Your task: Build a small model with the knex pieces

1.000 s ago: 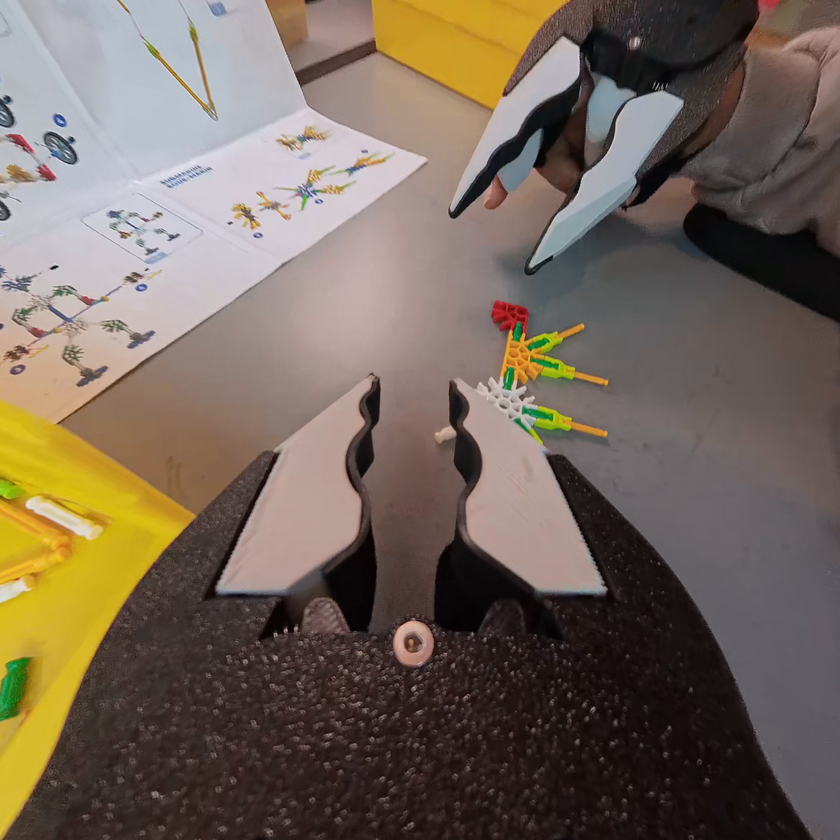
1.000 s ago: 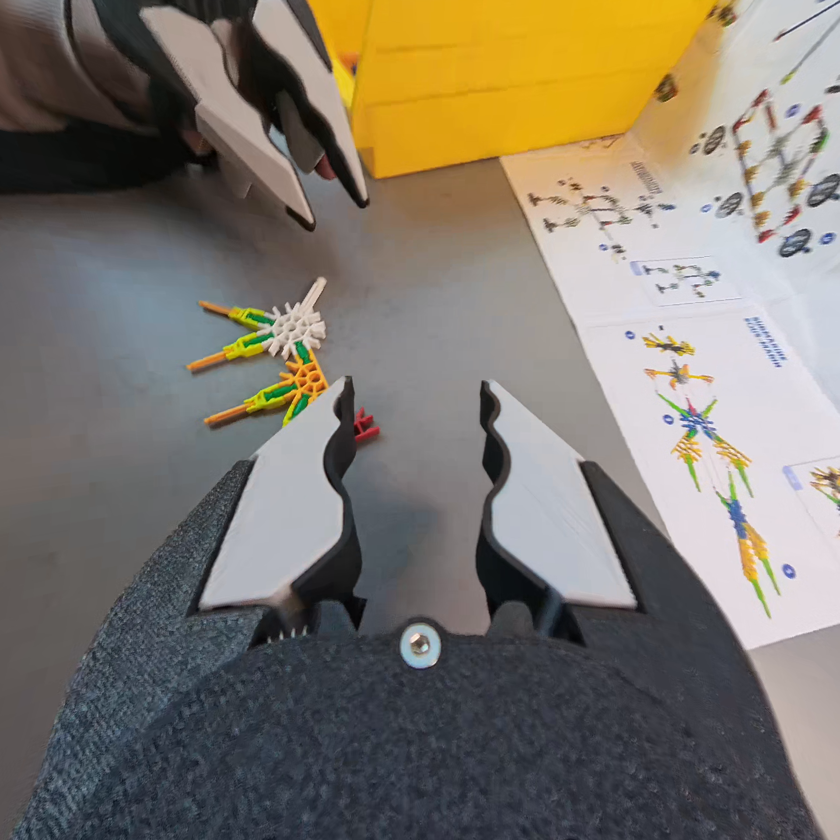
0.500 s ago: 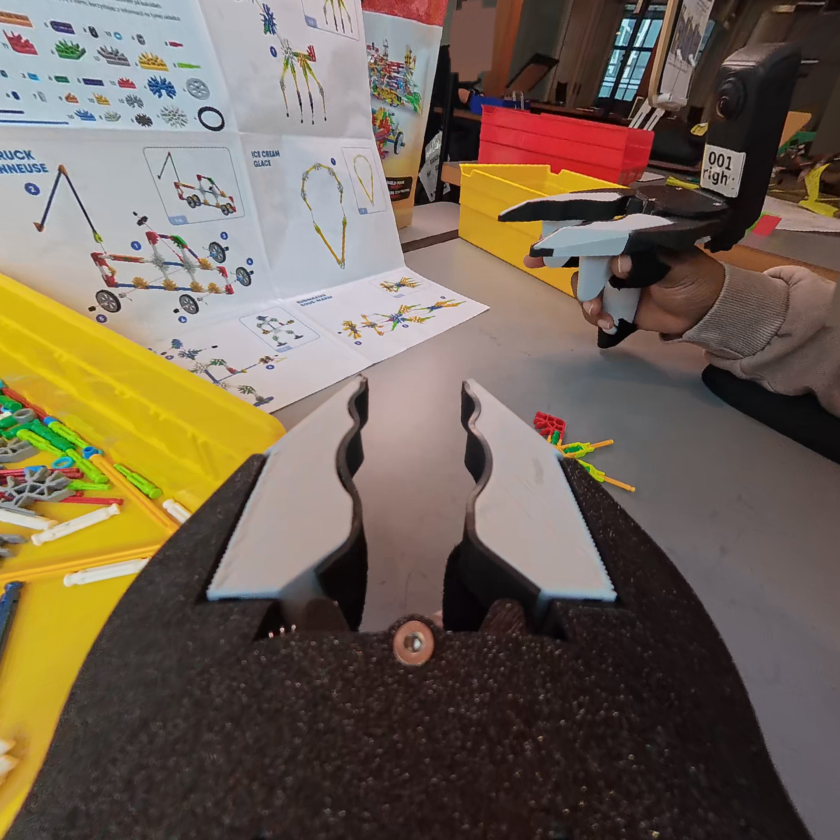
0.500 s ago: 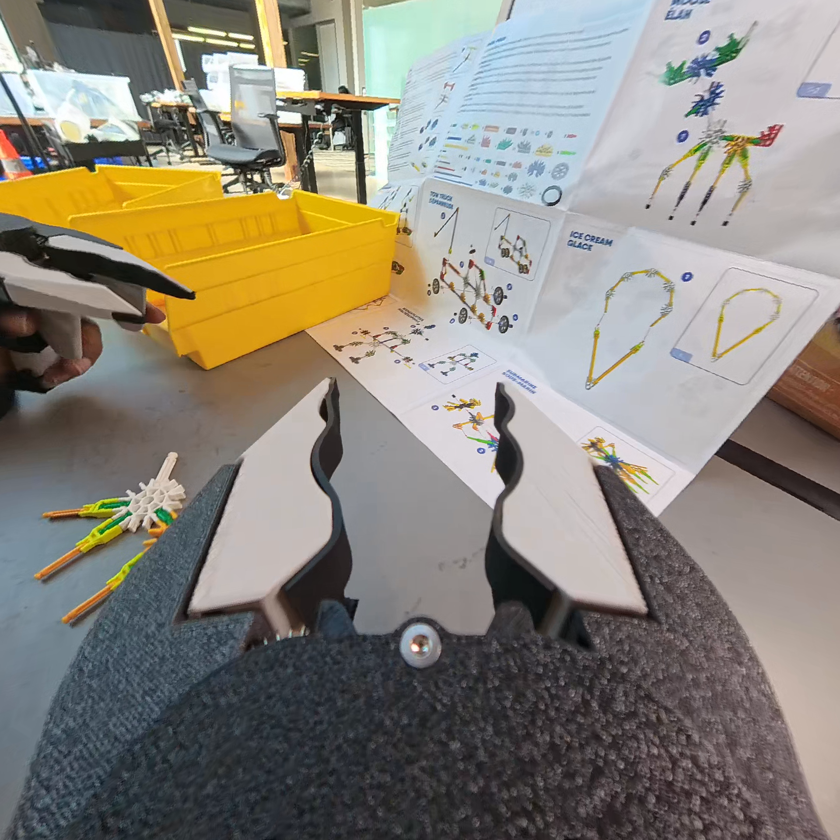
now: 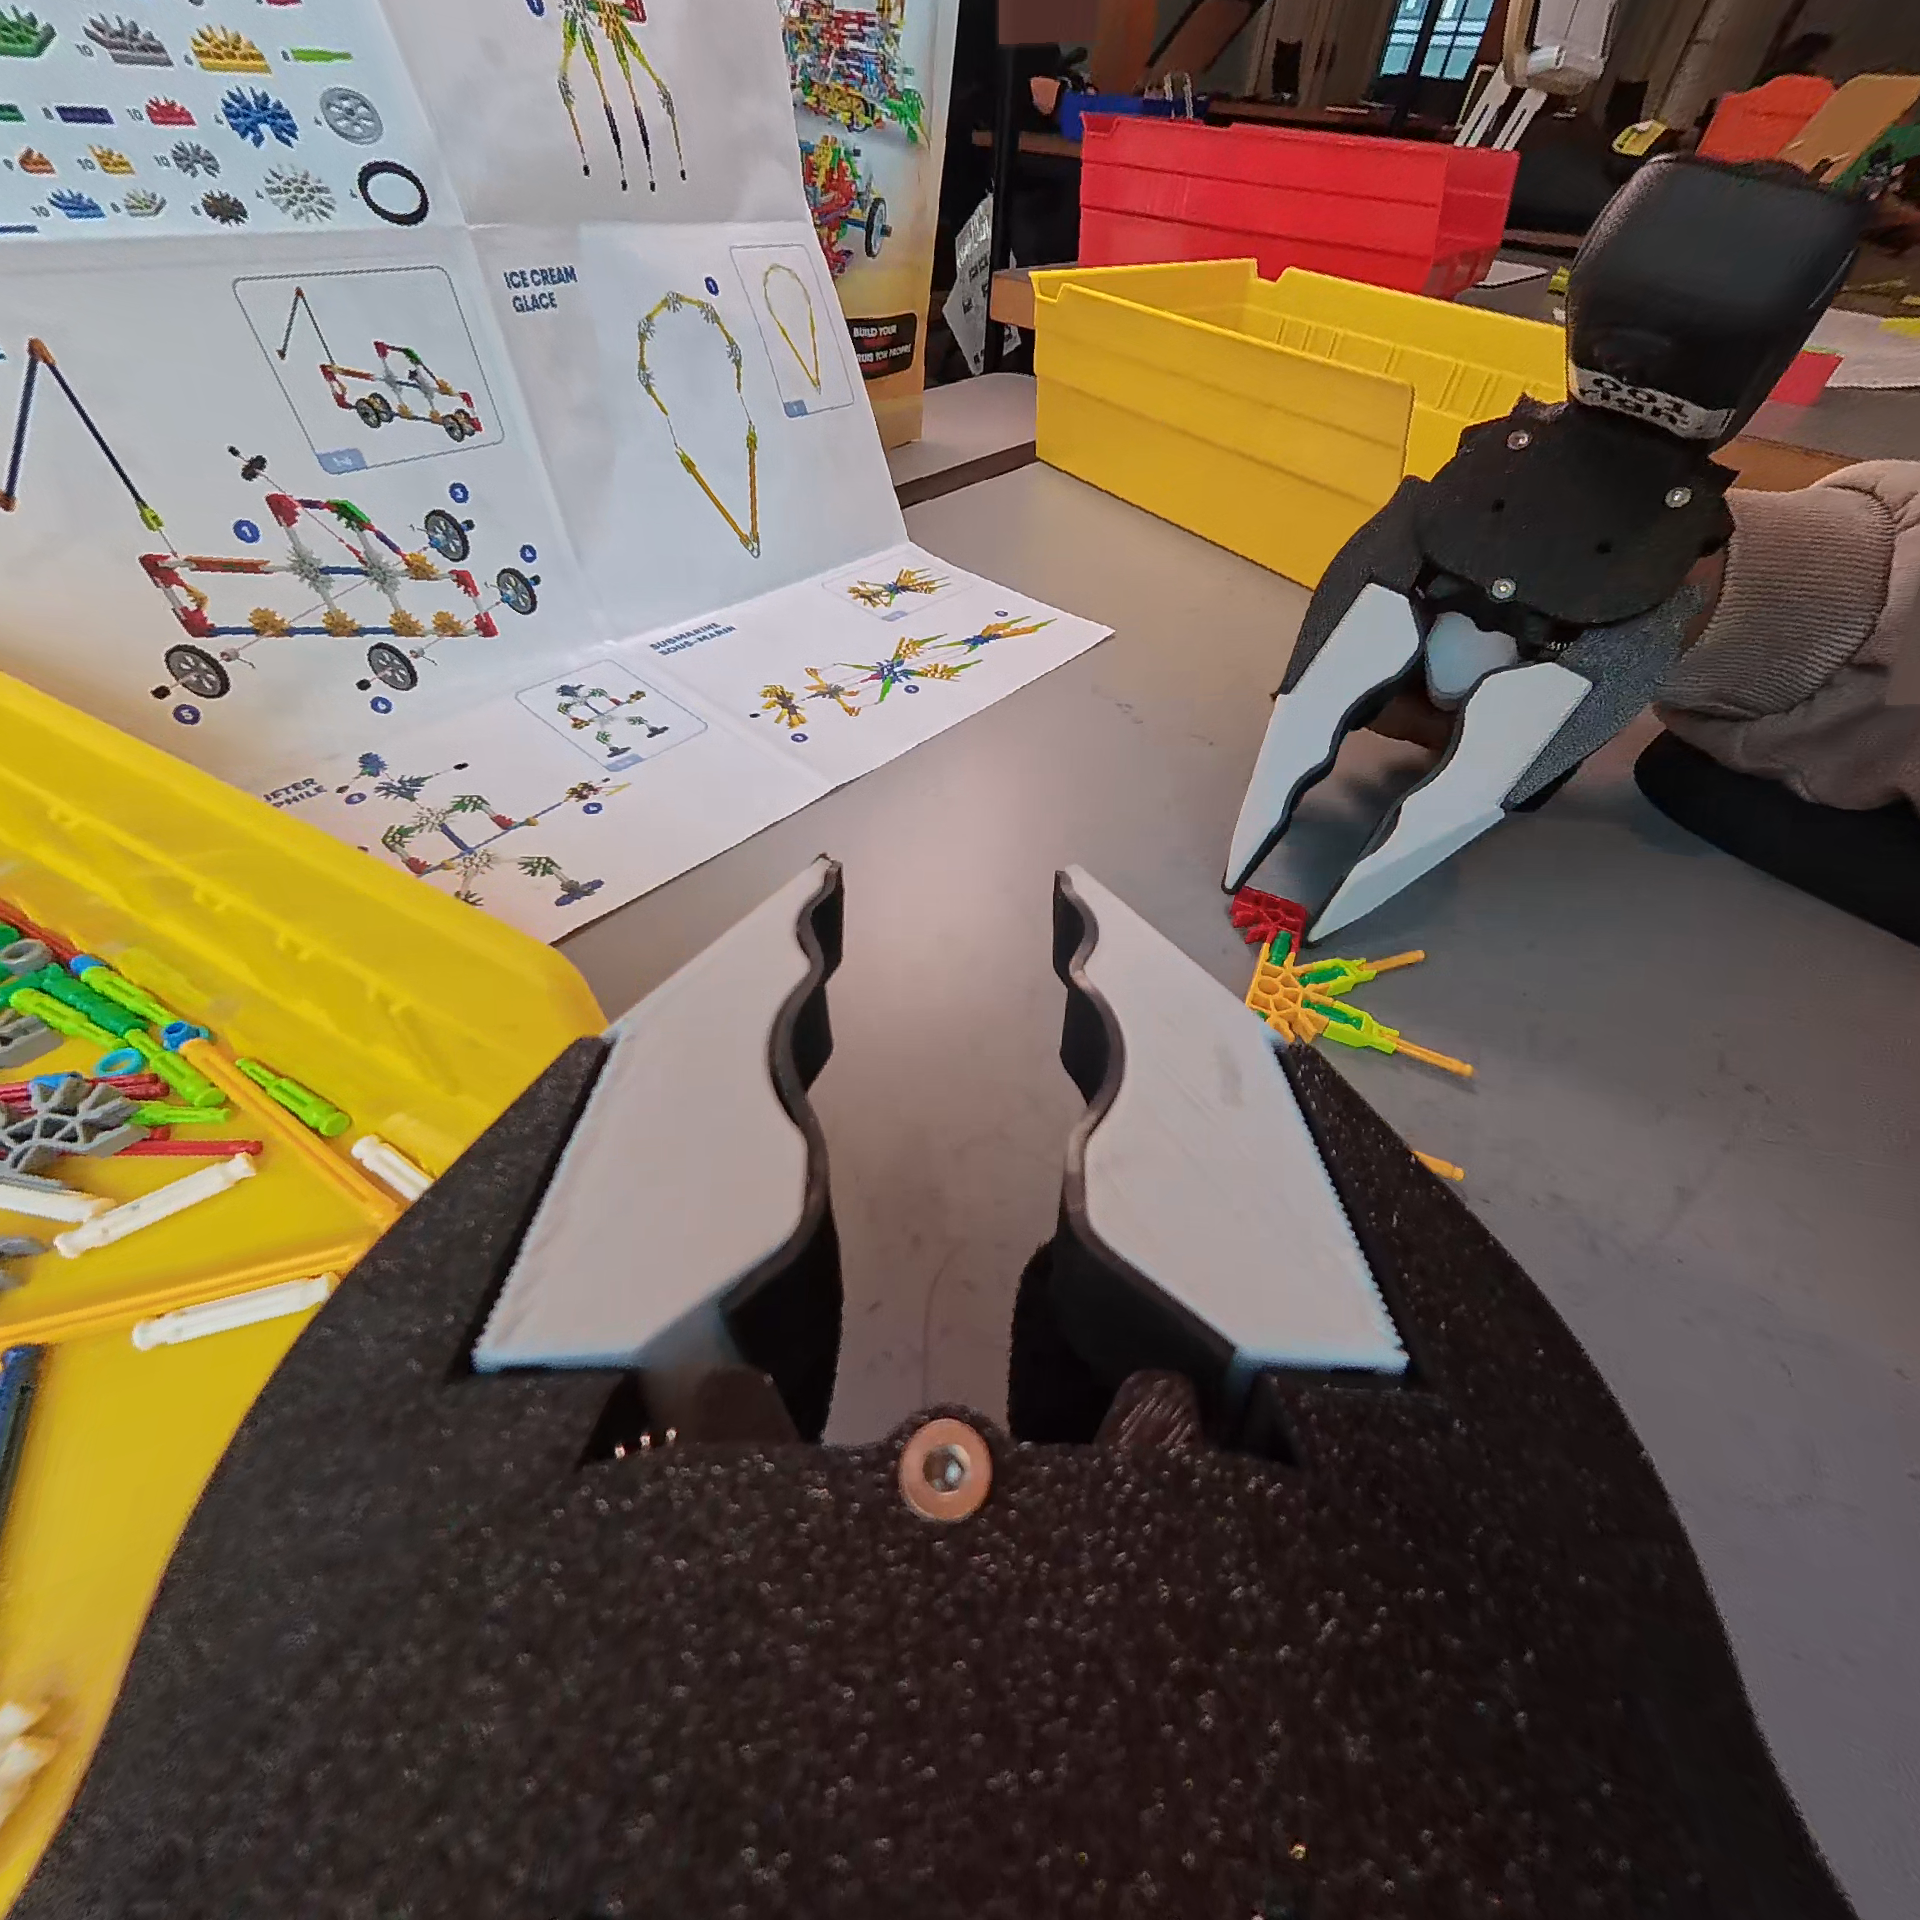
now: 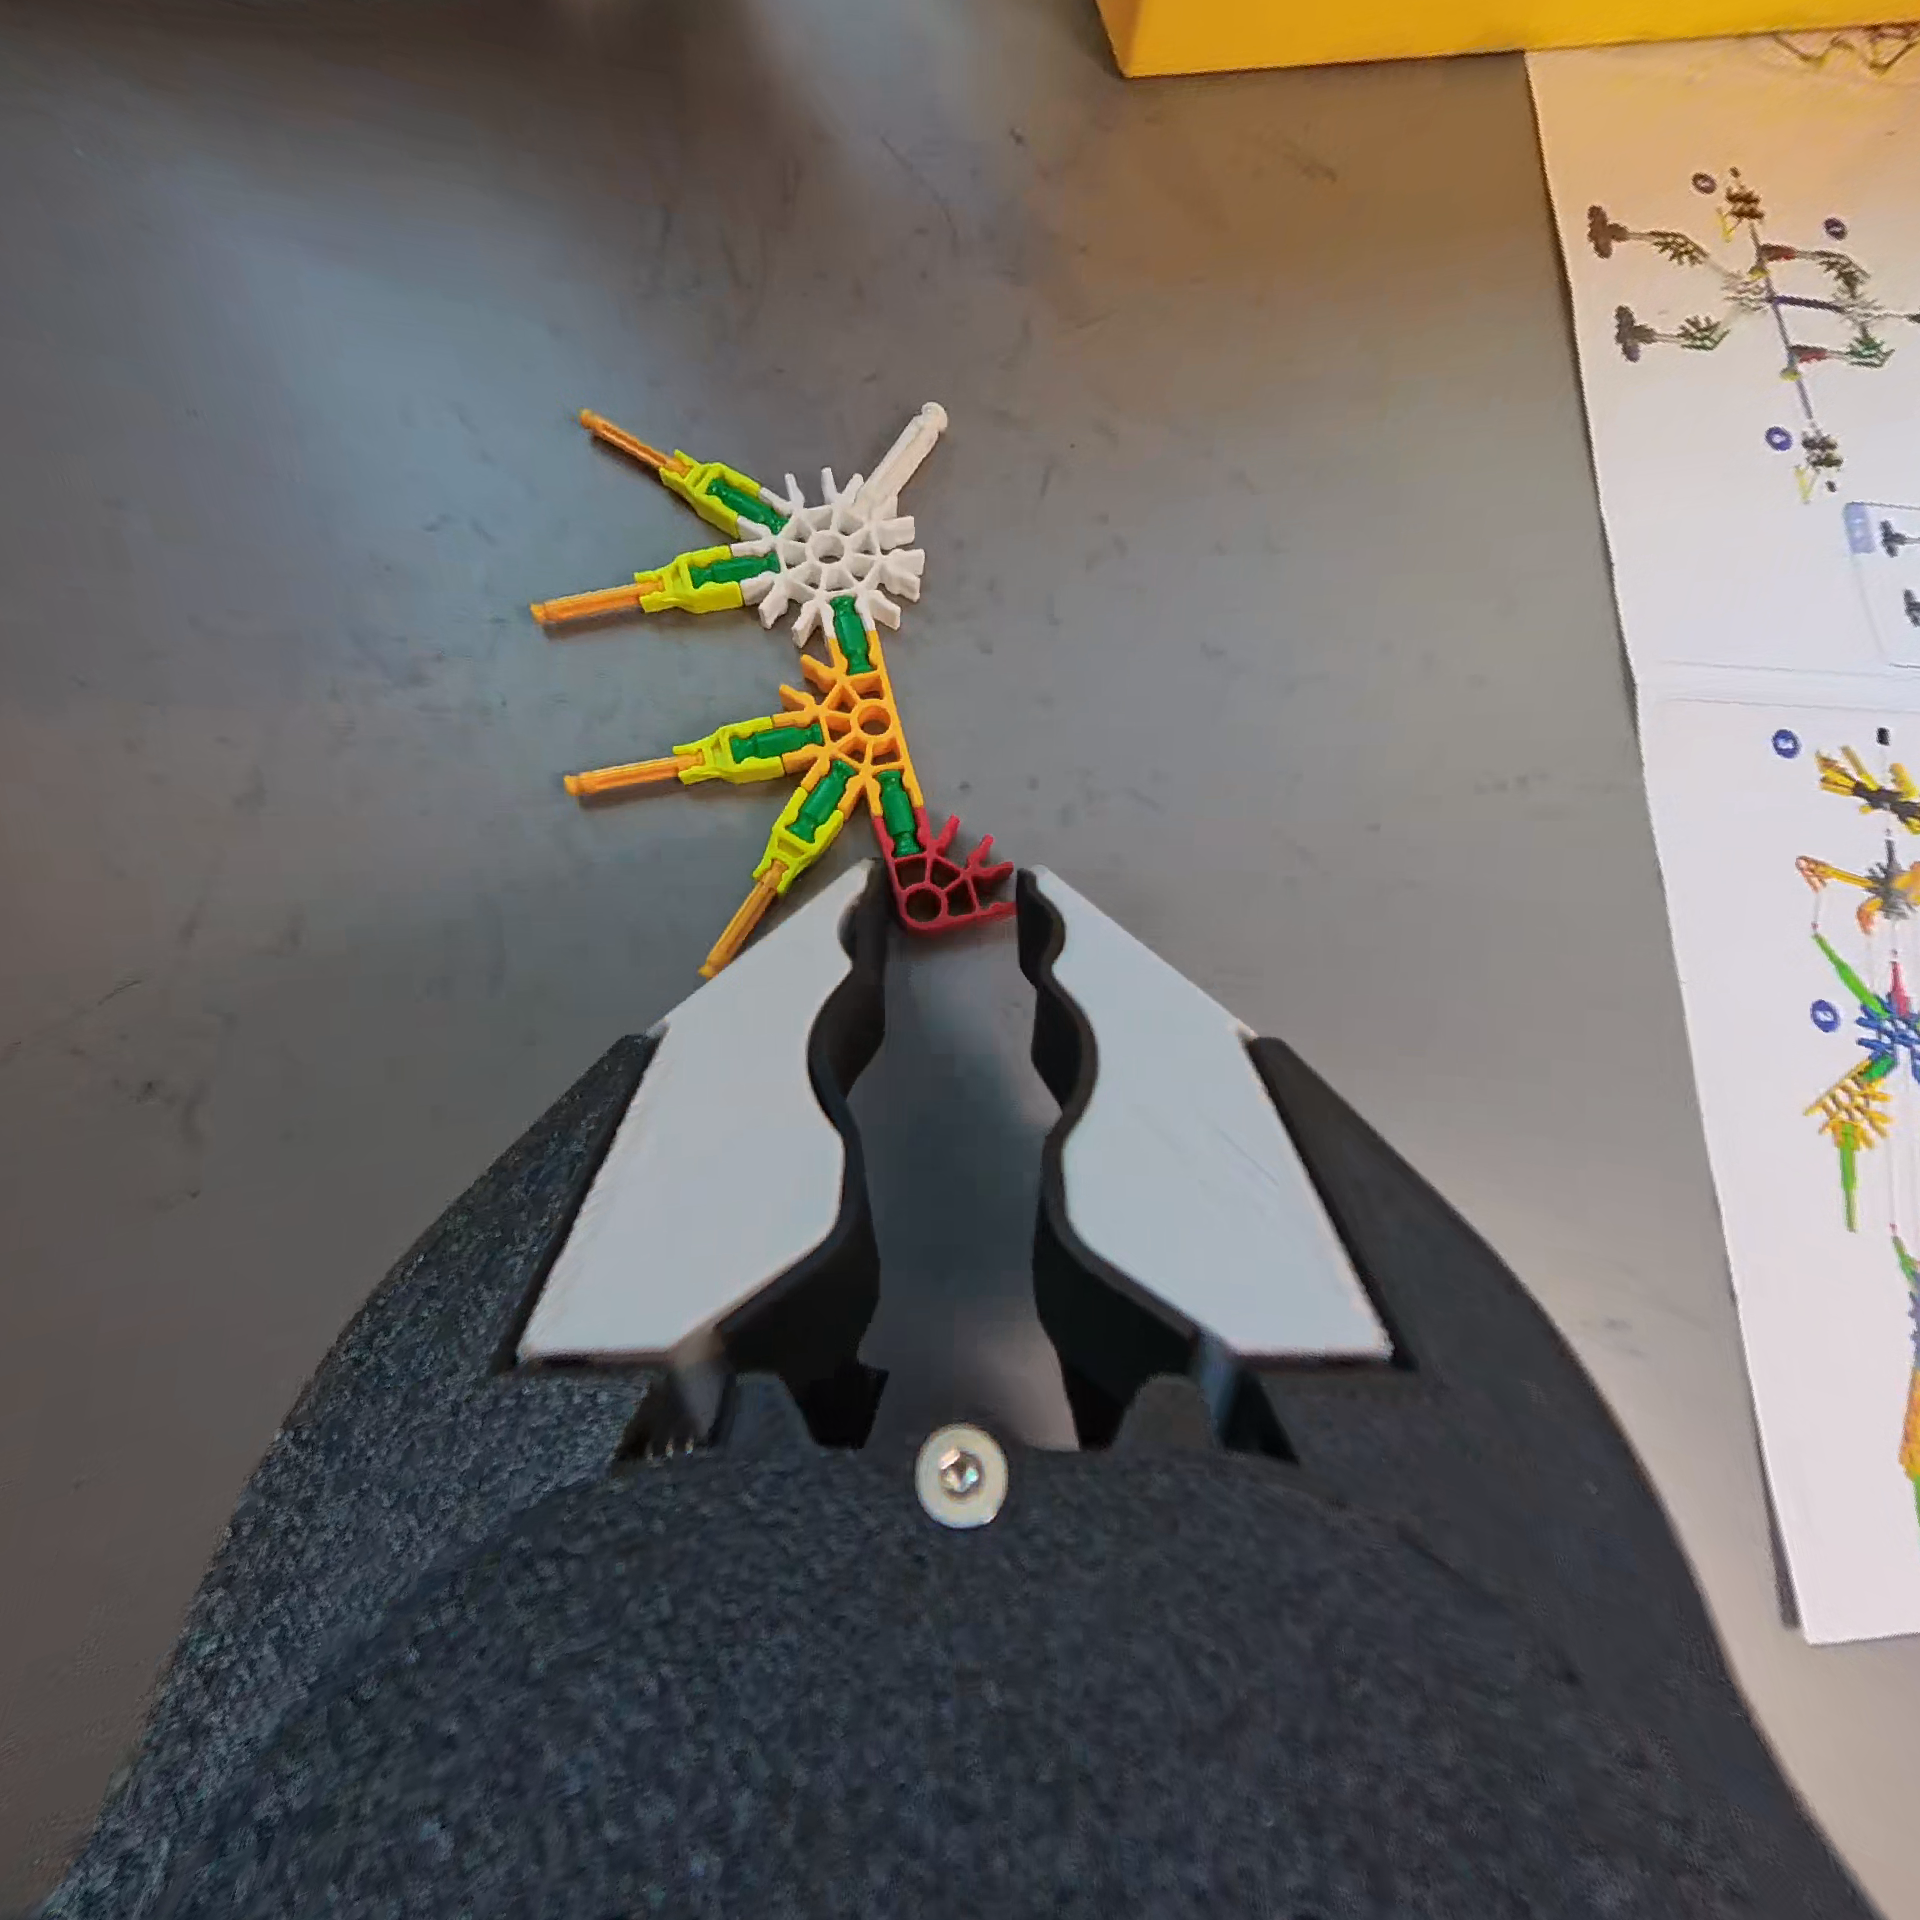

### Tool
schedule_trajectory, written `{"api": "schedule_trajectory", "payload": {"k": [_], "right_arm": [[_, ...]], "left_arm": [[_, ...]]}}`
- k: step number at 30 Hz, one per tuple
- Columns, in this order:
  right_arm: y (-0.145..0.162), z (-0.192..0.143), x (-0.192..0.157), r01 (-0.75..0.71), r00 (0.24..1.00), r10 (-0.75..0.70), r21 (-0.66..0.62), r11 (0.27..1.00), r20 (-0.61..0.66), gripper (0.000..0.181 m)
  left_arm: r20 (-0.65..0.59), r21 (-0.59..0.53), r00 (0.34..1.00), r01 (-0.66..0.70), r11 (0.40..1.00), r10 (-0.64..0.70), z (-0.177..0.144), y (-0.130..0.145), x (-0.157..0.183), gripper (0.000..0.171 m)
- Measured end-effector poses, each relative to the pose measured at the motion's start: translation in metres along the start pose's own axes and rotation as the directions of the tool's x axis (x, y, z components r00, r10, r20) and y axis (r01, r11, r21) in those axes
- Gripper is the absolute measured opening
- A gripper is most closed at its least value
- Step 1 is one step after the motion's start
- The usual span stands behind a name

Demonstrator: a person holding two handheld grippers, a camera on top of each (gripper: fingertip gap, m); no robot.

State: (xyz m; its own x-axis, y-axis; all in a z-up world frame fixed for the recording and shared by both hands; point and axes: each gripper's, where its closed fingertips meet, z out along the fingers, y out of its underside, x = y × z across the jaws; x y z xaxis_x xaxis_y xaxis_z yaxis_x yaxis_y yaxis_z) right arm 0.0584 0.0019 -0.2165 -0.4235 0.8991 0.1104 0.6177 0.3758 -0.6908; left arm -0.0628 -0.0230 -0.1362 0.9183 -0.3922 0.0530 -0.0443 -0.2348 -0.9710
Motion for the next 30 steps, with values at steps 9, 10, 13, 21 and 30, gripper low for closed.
{"api": "schedule_trajectory", "payload": {"k": [9, 10, 13, 21, 30], "right_arm": [[0.013, -0.012, 0.004, 0.009, 0.999, -0.012, -0.074, 0.997, -0.036, 0.018], [0.014, -0.013, 0.004, 0.006, 0.999, -0.009, -0.079, 0.997, -0.034, 0.018], [0.017, -0.017, 0.000, 0.003, 1.000, -0.004, -0.092, 0.996, -0.011, 0.024], [0.023, -0.027, -0.002, -0.054, 0.998, 0.056, -0.070, 0.996, 0.031, 0.040], [0.024, -0.021, 0.000, -0.082, 0.996, 0.084, -0.076, 0.994, 0.022, 0.024]], "left_arm": [[0.008, -0.001, 1.000, -0.005, 1.000, 0.005, -0.001, 0.000, -0.001, 0.040], [0.008, -0.002, 1.000, -0.004, 1.000, 0.004, -0.001, 0.000, -0.001, 0.040], [0.008, -0.004, 1.000, -0.003, 1.000, 0.003, -0.001, 0.001, -0.002, 0.040], [0.008, -0.012, 1.000, -0.005, 1.000, 0.005, 0.000, 0.003, -0.002, 0.040], [0.009, -0.018, 1.000, -0.015, 1.000, 0.015, 0.001, 0.004, -0.001, 0.040]]}}
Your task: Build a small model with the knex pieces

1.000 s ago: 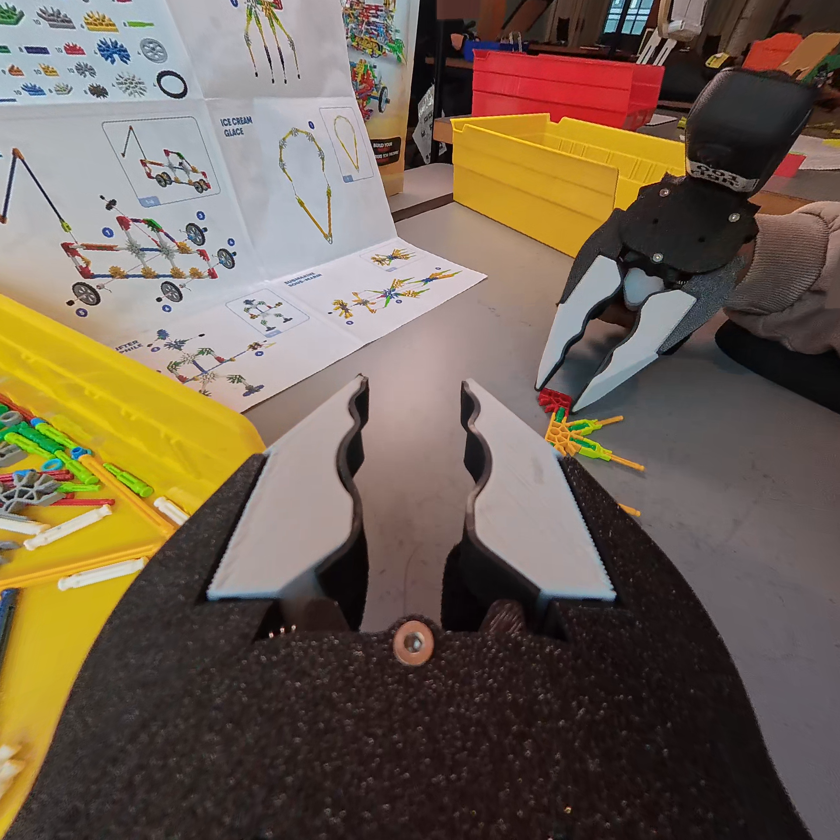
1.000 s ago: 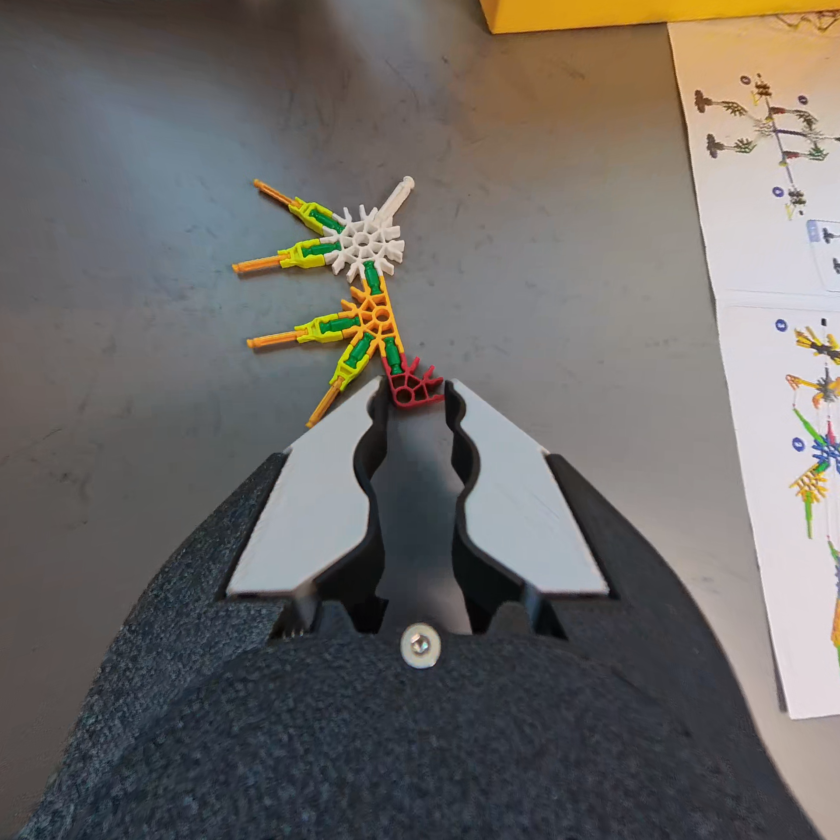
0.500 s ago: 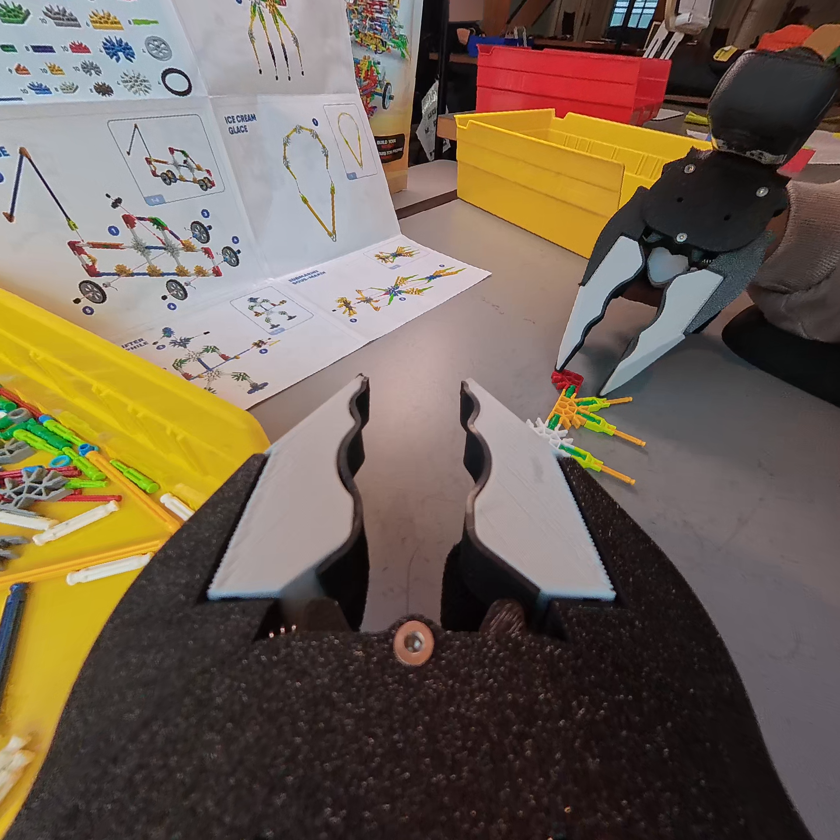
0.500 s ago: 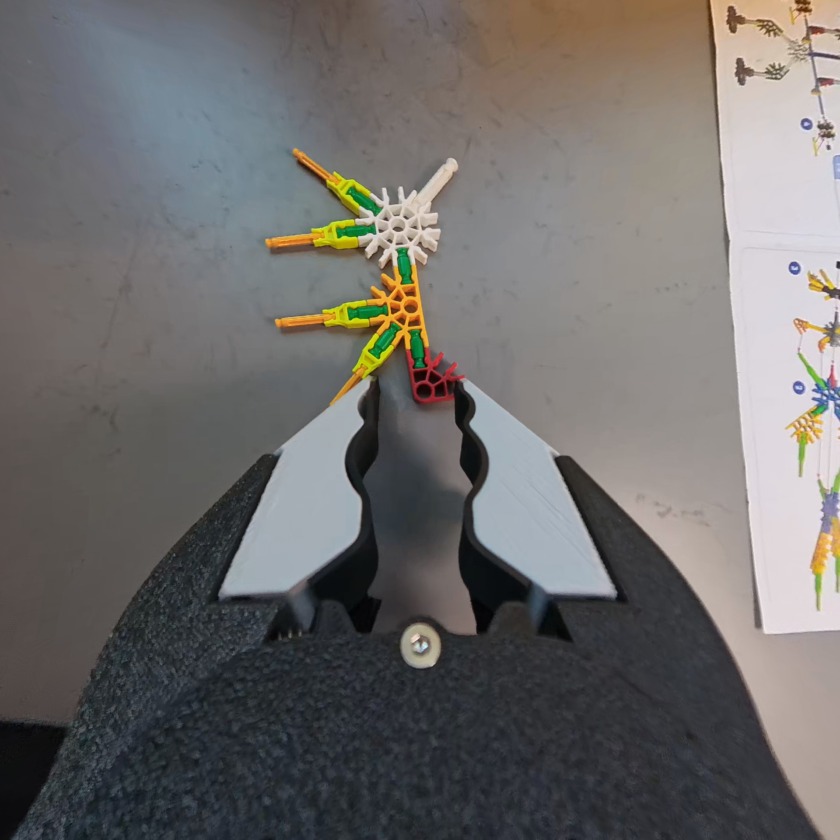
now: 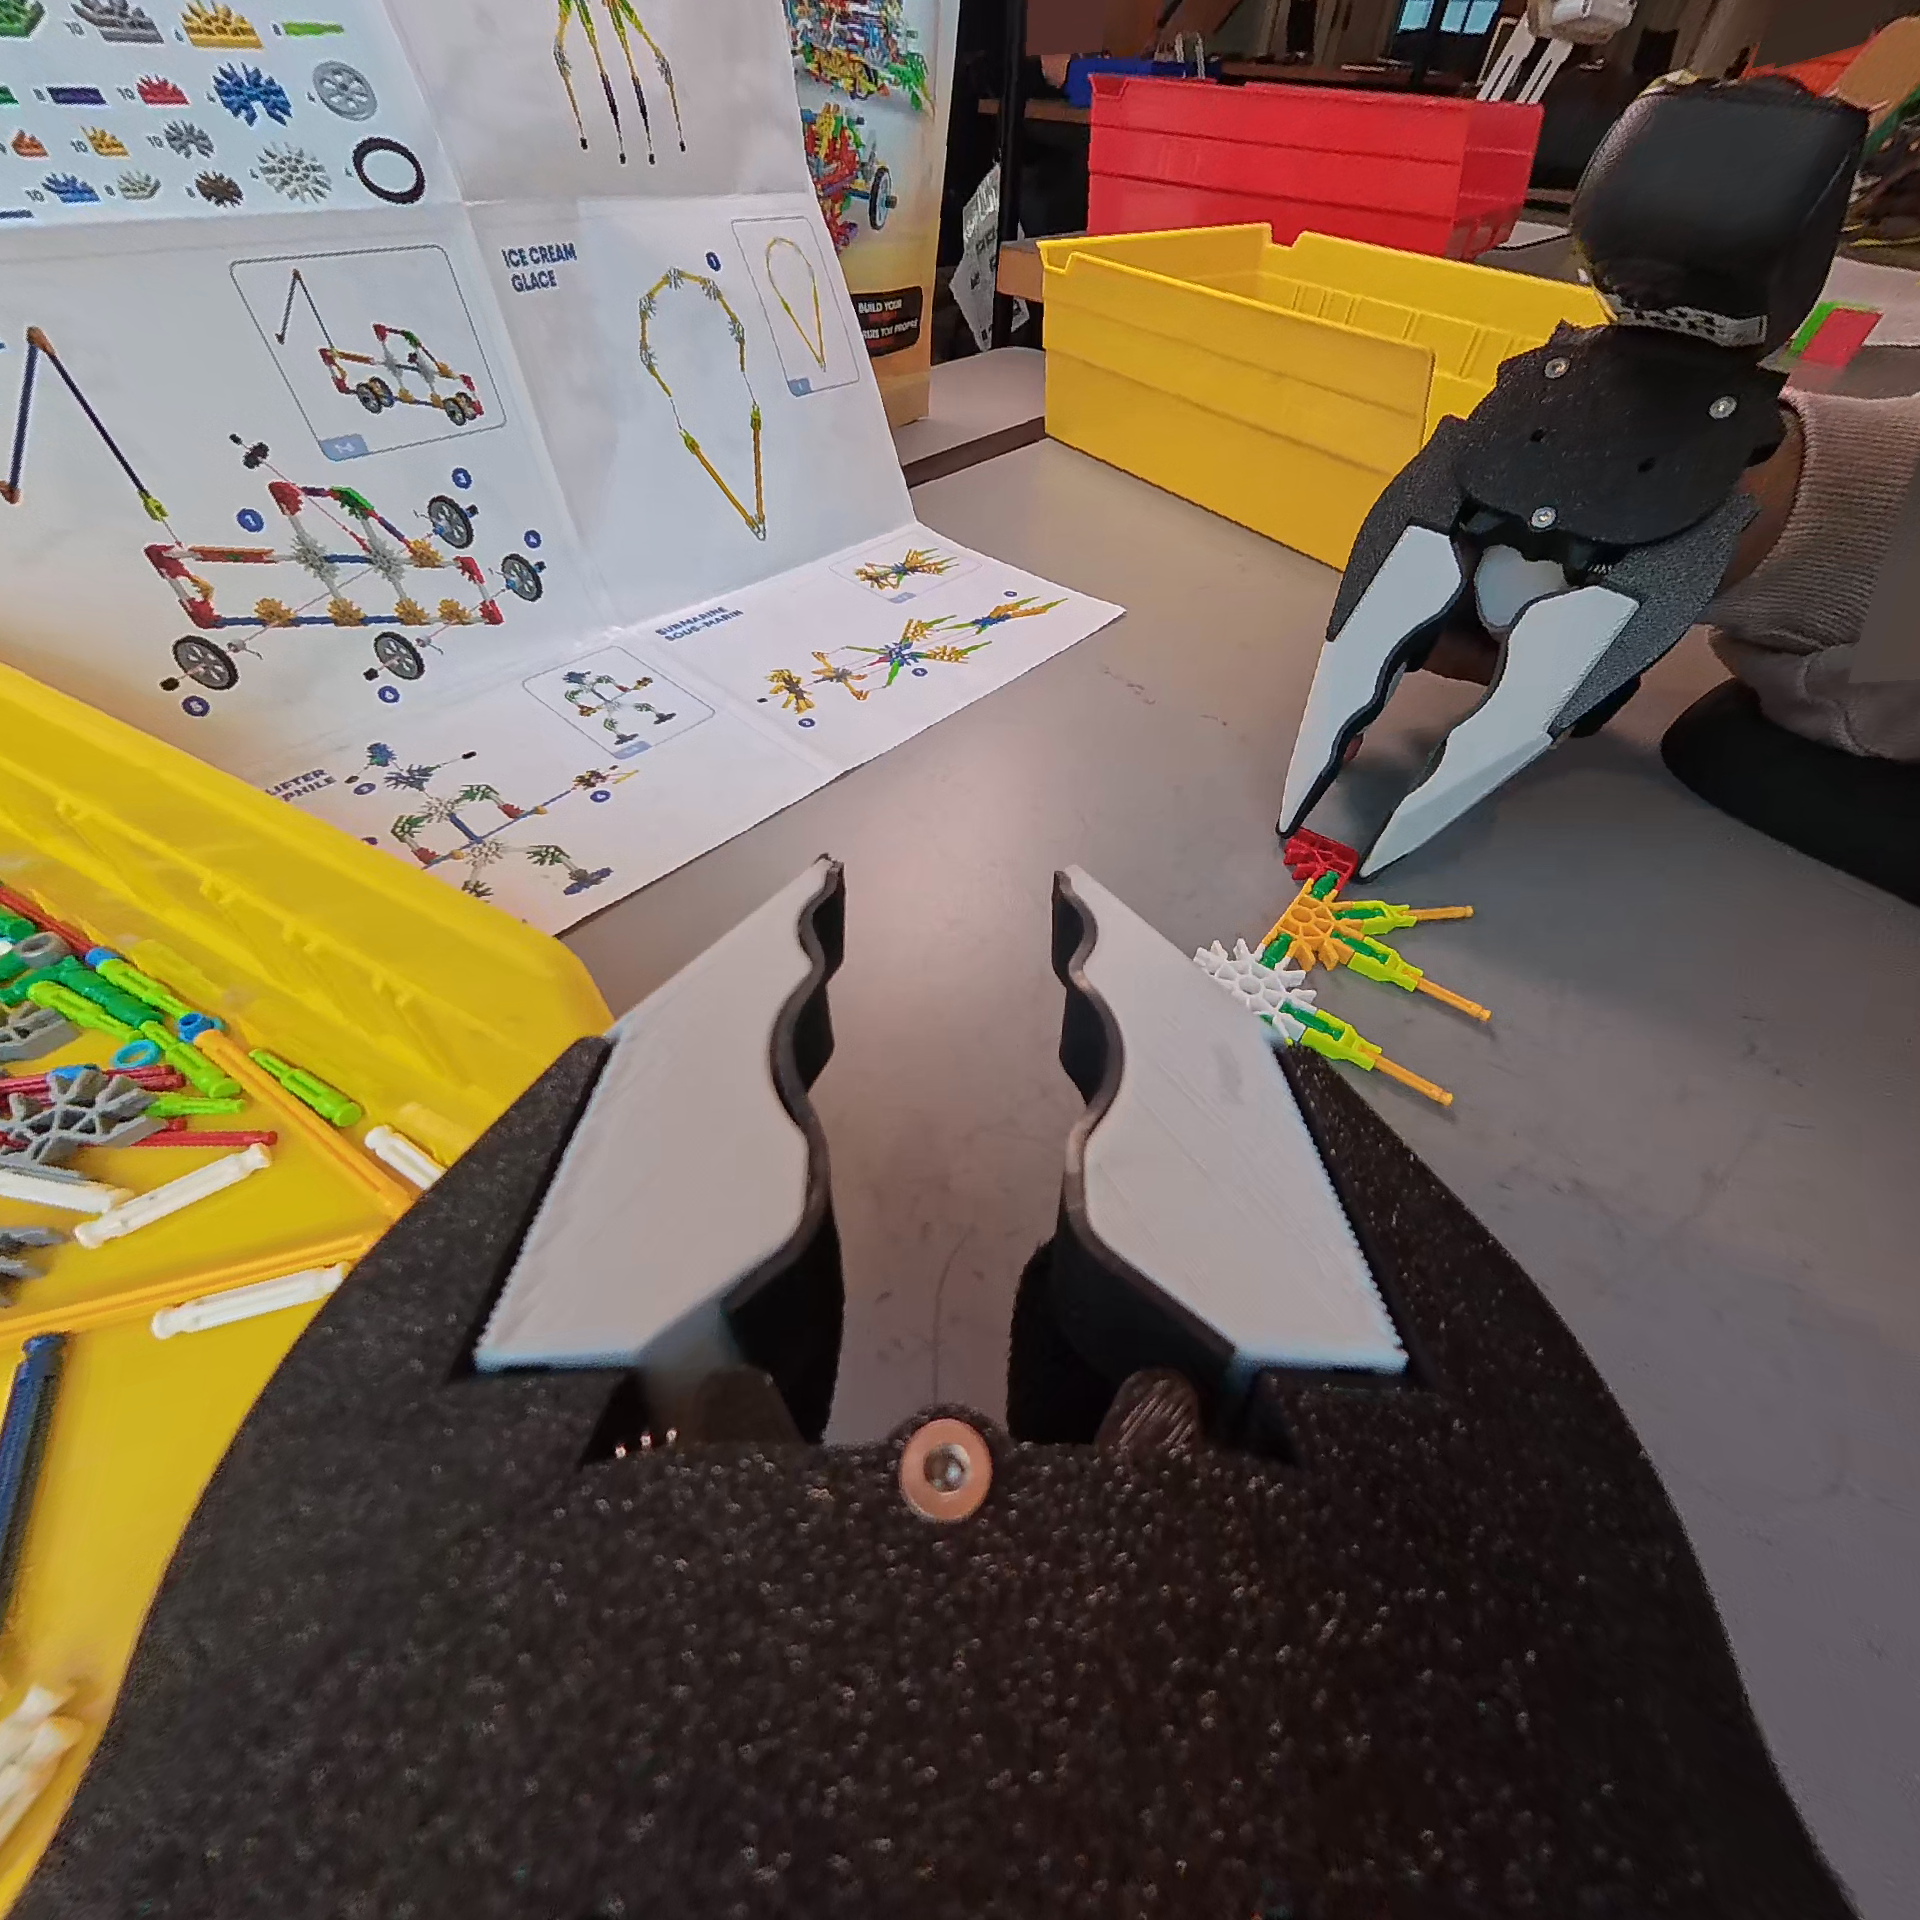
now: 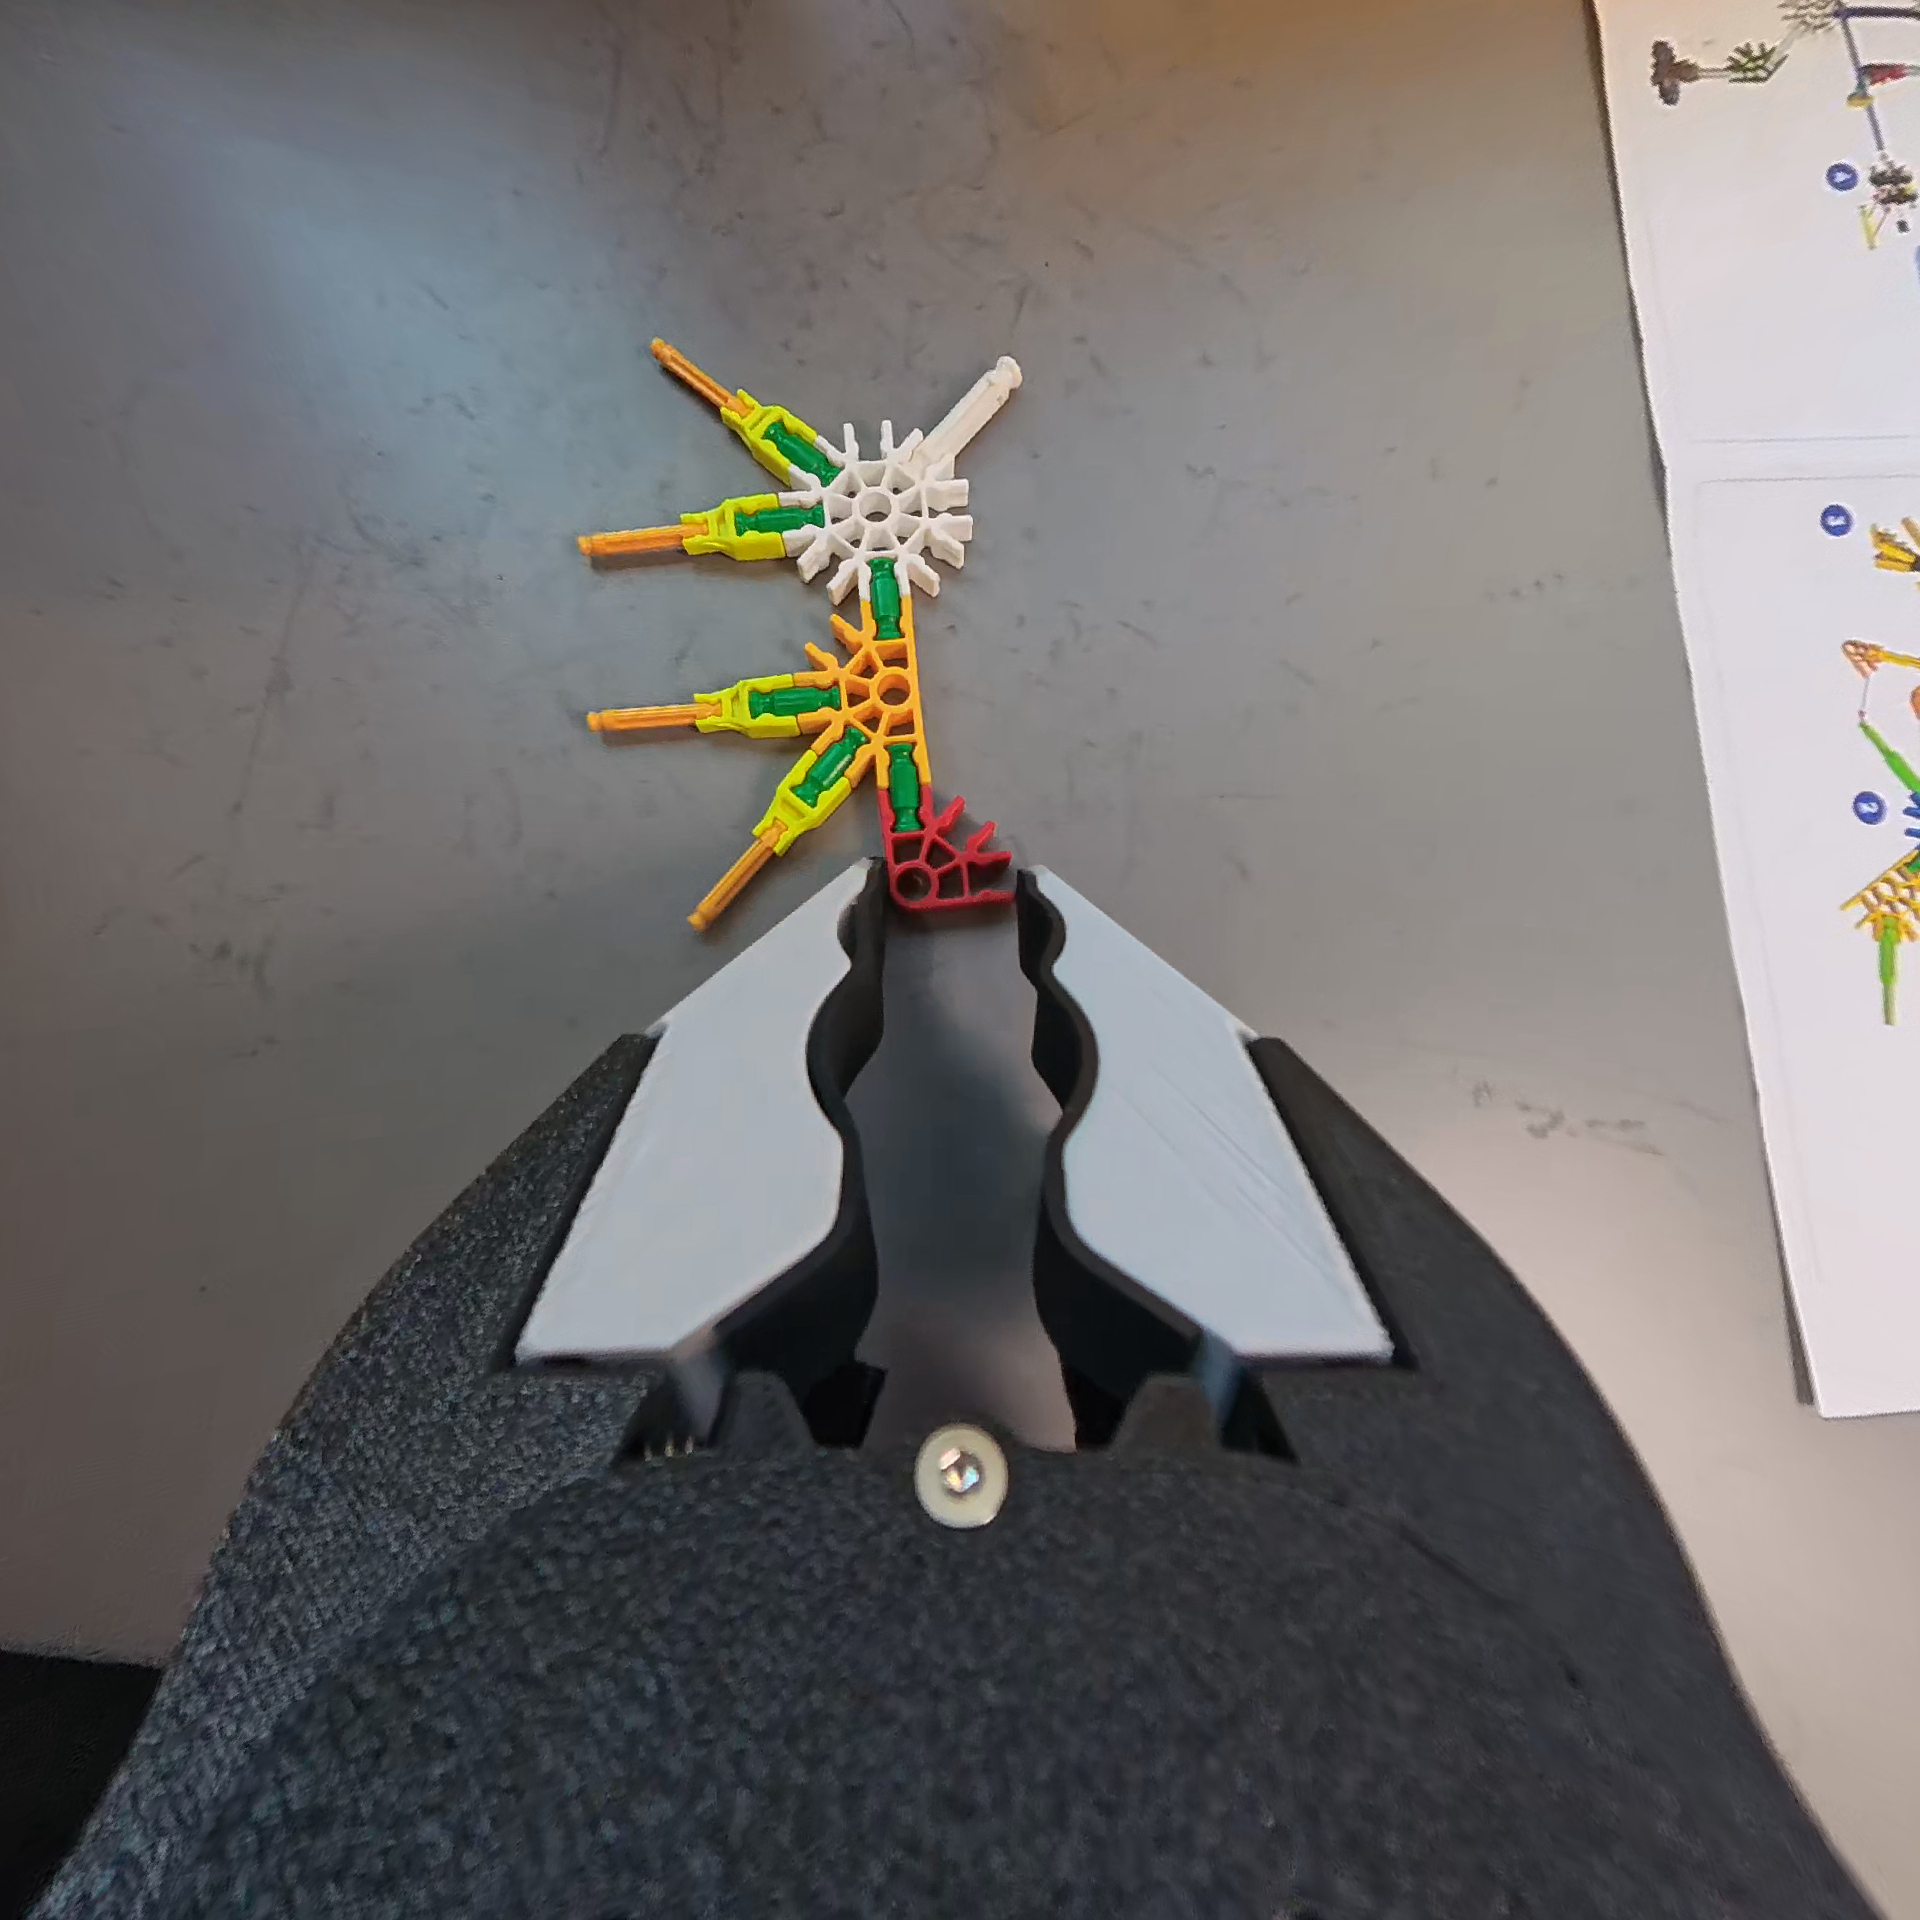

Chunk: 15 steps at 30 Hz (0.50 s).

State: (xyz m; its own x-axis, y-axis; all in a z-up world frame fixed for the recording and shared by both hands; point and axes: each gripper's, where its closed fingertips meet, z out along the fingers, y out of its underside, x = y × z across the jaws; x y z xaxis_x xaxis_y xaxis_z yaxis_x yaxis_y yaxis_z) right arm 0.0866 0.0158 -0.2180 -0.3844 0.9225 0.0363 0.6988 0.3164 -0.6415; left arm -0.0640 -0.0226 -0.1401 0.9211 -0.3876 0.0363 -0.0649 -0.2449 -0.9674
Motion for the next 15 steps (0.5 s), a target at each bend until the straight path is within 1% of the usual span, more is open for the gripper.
{"api": "schedule_trajectory", "payload": {"k": [12, 13, 15], "right_arm": [[-0.0020, 0.0014, 0.0028, -0.001, 1.000, 0.001, 0.006, 1.000, -0.017, 0.024], [-0.0021, 0.0008, 0.0026, 0.003, 1.000, -0.003, 0.009, 1.000, -0.016, 0.024], [-0.0072, -0.0029, 0.0023, -0.006, 1.000, 0.007, 0.048, 0.999, -0.006, 0.031]], "left_arm": [[0.010, 0.003, 1.000, 0.012, 1.000, -0.012, -0.0017, -0.0014, -0.0019, 0.039], [0.012, 0.004, 1.000, 0.013, 1.000, -0.013, -0.0020, -0.0017, -0.0023, 0.039], [0.017, 0.010, 1.000, 0.012, 1.000, -0.012, -0.0028, -0.0029, -0.0032, 0.039]]}}
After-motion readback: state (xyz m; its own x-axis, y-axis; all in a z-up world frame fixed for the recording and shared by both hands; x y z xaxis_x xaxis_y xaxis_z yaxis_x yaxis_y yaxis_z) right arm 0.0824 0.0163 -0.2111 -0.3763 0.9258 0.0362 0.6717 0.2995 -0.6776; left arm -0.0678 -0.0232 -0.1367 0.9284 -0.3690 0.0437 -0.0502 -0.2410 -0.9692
